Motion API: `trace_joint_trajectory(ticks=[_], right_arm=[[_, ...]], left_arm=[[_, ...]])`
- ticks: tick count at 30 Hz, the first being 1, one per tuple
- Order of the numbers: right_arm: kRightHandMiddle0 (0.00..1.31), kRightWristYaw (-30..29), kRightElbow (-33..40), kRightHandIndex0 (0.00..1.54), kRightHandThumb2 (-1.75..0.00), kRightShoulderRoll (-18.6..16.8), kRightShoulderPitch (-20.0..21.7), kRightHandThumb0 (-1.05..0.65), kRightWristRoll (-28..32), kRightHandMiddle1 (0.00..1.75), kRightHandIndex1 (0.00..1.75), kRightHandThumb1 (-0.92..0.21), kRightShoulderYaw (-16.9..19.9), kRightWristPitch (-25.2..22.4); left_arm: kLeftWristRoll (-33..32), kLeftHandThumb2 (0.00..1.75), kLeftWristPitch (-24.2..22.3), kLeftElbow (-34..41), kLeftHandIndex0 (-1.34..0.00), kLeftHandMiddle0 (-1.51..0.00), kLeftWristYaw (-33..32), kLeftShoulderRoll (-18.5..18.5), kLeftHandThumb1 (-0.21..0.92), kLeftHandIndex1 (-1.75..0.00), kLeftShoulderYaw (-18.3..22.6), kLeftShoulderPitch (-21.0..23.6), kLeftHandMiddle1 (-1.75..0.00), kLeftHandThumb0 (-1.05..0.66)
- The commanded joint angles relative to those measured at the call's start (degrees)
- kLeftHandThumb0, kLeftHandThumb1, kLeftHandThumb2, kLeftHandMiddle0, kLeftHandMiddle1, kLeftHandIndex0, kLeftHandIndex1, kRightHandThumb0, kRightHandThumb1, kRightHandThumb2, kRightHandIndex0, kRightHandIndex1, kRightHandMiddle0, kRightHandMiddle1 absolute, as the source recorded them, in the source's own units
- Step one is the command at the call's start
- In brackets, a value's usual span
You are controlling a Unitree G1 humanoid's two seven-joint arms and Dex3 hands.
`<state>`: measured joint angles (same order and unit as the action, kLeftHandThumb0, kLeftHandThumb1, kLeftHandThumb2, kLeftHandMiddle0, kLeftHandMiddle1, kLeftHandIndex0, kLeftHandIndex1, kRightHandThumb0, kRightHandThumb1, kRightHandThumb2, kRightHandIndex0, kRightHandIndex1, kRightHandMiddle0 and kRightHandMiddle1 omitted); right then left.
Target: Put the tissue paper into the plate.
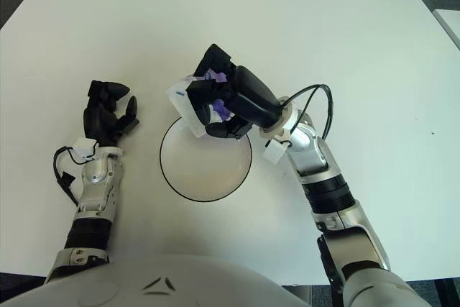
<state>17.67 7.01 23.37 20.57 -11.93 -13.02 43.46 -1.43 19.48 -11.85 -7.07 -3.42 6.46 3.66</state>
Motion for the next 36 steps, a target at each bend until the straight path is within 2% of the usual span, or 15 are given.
trace_joint_trajectory(ticks=[1,5,13,20,28,29,31,32,35,36], right_arm=[[0.78,2.60,2.80,1.32,-1.57,2.02,0.11,-0.56,0.15,1.75,1.75,-0.11,-0.14,-0.27],[0.79,4.79,3.88,1.32,-1.58,3.61,0.30,-0.56,-0.37,1.75,1.75,-0.11,-0.25,-0.42],[0.80,9.36,4.56,1.33,-1.59,5.73,0.30,-0.57,2.81,1.75,1.75,-0.09,-1.61,-0.12],[0.79,11.39,5.41,1.32,-1.59,5.90,-0.27,-0.57,3.86,1.75,1.75,-0.10,-2.28,-0.79],[0.75,11.35,7.64,1.24,-1.54,4.63,-1.87,-0.54,4.15,1.75,1.75,-0.14,-2.06,-1.98],[0.74,11.02,8.32,1.21,-1.52,4.45,-2.11,-0.54,3.88,1.75,1.75,-0.15,-1.67,-2.07],[0.70,10.25,9.17,1.04,-1.61,3.95,-2.69,-0.28,3.18,1.75,1.74,-0.07,-1.02,-2.22],[0.63,9.93,9.35,0.93,-1.58,3.68,-2.96,-0.18,2.85,1.74,1.74,-0.09,-0.80,-2.29],[0.59,9.82,10.46,0.71,-1.44,3.63,-3.86,-0.08,2.99,1.68,1.75,-0.20,-0.21,-3.84],[0.56,9.91,10.87,0.57,-1.30,3.74,-4.11,-0.05,3.18,1.65,1.75,-0.30,-0.06,-4.46]], left_arm=[[0.13,0.88,-0.90,-5.24,-0.41,-0.41,-0.31,-0.80,0.61,-1.75,-0.06,-3.19,-1.43,-0.01],[-0.14,0.91,-1.19,-4.62,-0.43,-0.42,0.12,-0.71,0.58,-1.75,-0.13,-3.30,-1.44,-0.01],[-0.65,0.90,-2.66,-3.53,-0.42,-0.44,0.83,-0.51,0.58,-1.75,-0.29,-3.59,-1.42,-0.01],[-0.49,0.87,-4.26,-2.35,-0.41,-0.44,0.44,-0.68,0.60,-1.75,-0.34,-3.81,-1.40,0.00],[-0.63,0.79,-3.51,-1.92,-0.37,-0.42,1.62,-0.30,0.66,-1.75,-0.68,-4.09,-1.39,0.00],[-0.63,0.78,-3.77,-1.76,-0.37,-0.42,1.68,-0.29,0.67,-1.75,-0.68,-4.14,-1.39,0.00],[-0.62,0.78,-4.25,-1.42,-0.37,-0.42,1.68,-0.37,0.67,-1.75,-0.67,-4.25,-1.39,0.00],[-0.62,0.78,-4.42,-1.27,-0.37,-0.41,1.65,-0.43,0.67,-1.75,-0.66,-4.29,-1.39,0.00],[-0.26,0.78,-3.78,-1.41,-0.37,-0.40,1.33,-0.51,0.67,-1.75,-0.64,-4.28,-1.40,0.00],[-0.11,0.78,-3.50,-1.48,-0.37,-0.40,1.23,-0.52,0.67,-1.75,-0.66,-4.29,-1.40,0.00]])
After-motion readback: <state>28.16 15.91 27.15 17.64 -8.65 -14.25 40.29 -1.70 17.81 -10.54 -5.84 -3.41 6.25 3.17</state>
